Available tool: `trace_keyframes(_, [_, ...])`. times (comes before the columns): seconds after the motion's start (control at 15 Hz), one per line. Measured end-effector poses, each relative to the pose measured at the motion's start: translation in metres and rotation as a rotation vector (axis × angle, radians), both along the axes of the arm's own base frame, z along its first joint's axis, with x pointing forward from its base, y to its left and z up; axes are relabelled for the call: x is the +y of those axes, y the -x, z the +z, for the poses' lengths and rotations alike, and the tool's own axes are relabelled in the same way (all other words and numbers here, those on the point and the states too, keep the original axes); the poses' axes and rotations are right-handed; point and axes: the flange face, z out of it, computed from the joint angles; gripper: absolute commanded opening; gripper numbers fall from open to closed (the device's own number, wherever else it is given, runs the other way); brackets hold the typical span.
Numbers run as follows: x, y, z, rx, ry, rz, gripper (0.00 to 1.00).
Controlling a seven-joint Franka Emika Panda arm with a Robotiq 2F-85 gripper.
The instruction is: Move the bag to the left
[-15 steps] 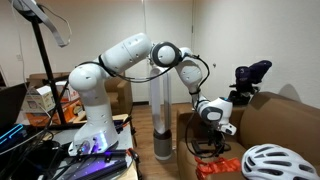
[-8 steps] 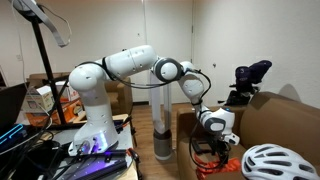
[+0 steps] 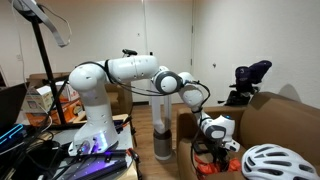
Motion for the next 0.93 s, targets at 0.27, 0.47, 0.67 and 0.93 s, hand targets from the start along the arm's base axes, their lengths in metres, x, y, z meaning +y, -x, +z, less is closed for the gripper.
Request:
trace_keyframes(0.27, [-0.007, -0.005, 0.005, 0.0, 0.013, 0.0, 0.31])
trace_keyframes(0.47, [-0.007, -0.009, 0.009, -0.002, 0.014, 0.0, 0.12])
trace_keyframes(0.67, [-0.007, -0.013, 0.013, 0.008, 0.01, -0.002, 0.04])
trace_keyframes(0.93, [-0.007, -0.015, 0.015, 0.015, 0.007, -0.003, 0.06])
